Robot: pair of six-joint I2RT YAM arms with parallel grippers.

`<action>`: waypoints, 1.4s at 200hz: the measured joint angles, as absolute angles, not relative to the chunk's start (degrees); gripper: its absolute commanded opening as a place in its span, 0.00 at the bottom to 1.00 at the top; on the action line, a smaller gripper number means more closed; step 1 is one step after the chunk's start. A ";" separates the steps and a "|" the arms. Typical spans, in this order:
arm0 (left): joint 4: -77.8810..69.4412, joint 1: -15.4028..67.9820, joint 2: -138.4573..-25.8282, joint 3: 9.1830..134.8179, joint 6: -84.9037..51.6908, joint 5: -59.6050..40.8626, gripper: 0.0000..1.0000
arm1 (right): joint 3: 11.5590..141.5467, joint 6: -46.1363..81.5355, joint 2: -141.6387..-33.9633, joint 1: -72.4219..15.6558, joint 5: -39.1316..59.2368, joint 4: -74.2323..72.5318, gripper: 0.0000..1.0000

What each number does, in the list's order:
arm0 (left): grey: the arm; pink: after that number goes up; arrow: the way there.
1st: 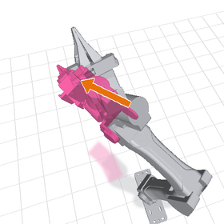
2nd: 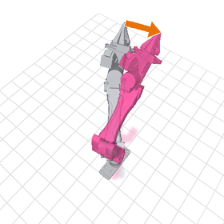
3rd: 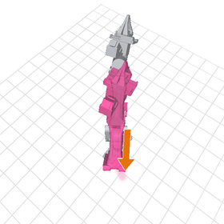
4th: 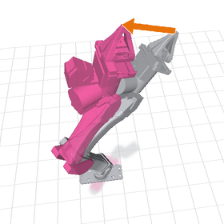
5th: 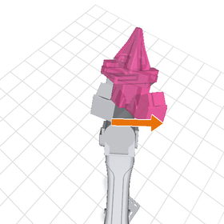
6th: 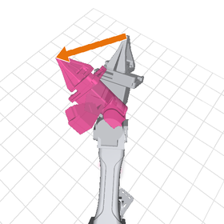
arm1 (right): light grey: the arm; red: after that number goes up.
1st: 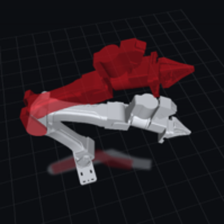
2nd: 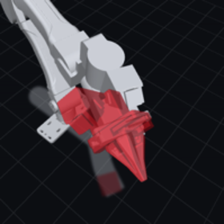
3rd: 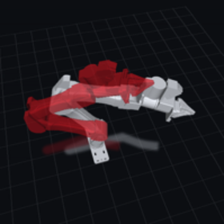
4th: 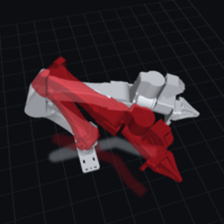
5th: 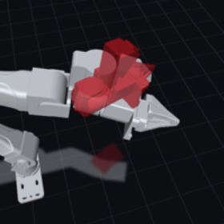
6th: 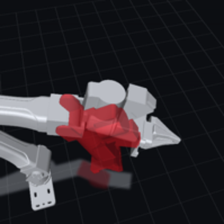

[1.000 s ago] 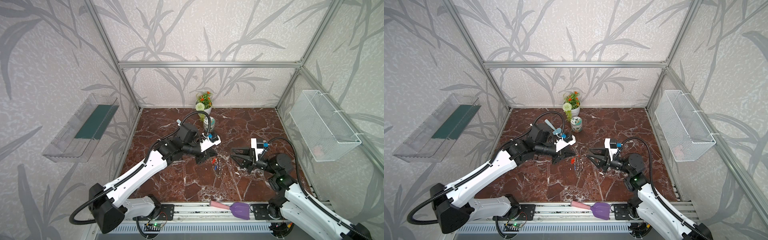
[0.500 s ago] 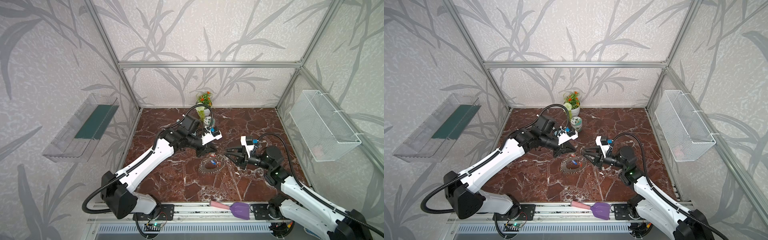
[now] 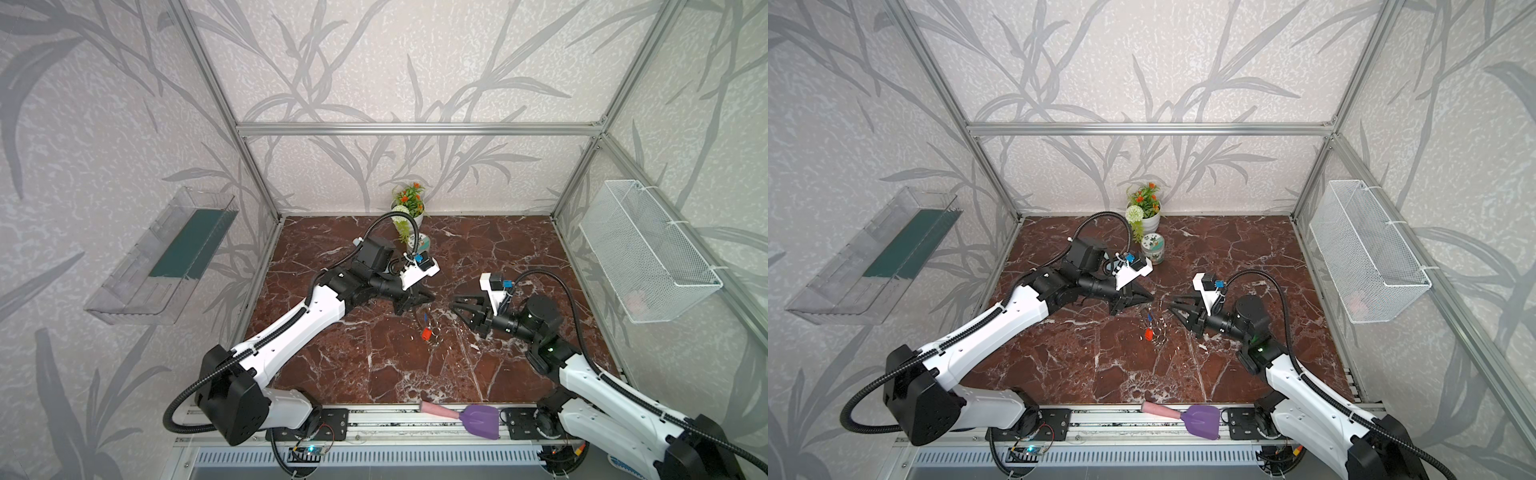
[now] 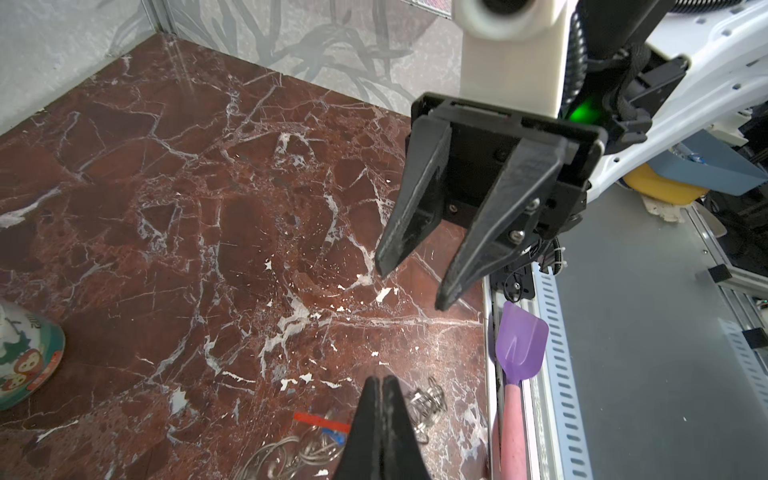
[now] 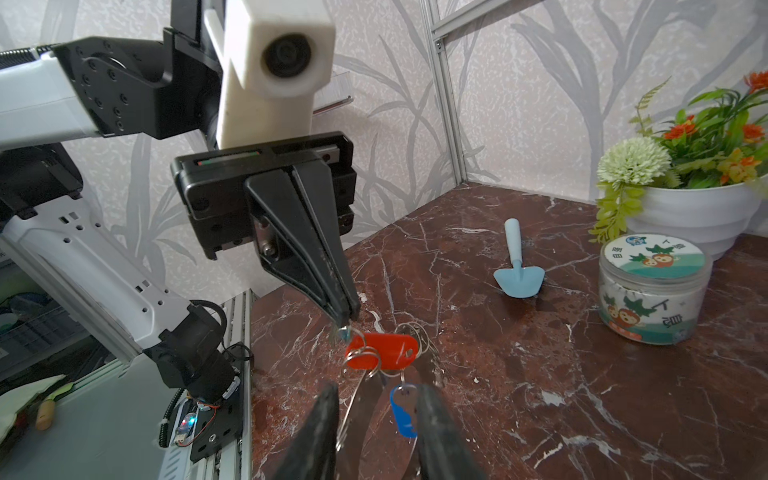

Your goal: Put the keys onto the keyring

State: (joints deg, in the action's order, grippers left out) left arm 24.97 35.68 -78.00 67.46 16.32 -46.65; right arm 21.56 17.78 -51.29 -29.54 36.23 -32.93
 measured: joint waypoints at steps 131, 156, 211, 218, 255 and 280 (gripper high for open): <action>21.74 35.73 -79.02 67.46 12.67 -46.61 0.00 | 21.39 16.25 -49.67 -39.03 23.75 -25.82 0.37; 21.12 35.92 -79.07 67.46 11.77 -46.61 0.00 | 21.47 15.77 -51.27 -40.03 21.12 -25.17 0.38; 20.91 36.75 -79.18 67.46 11.18 -46.63 0.00 | 21.80 15.09 -54.02 -40.42 19.44 -25.69 0.39; 20.91 36.86 -79.18 67.46 11.03 -46.63 0.00 | 21.82 15.07 -54.39 -40.42 19.53 -25.89 0.39; 20.49 37.45 -79.18 67.46 10.63 -46.63 0.00 | 22.65 14.92 -55.53 -40.47 19.99 -27.05 0.39; 20.47 37.76 -79.18 67.44 10.46 -46.63 0.00 | 22.76 14.52 -55.79 -40.49 19.99 -28.10 0.38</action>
State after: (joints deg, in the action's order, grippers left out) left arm 20.47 37.76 -79.18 67.44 10.46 -46.63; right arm 22.76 14.52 -55.79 -40.49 19.99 -28.10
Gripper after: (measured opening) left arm 0.048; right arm 0.386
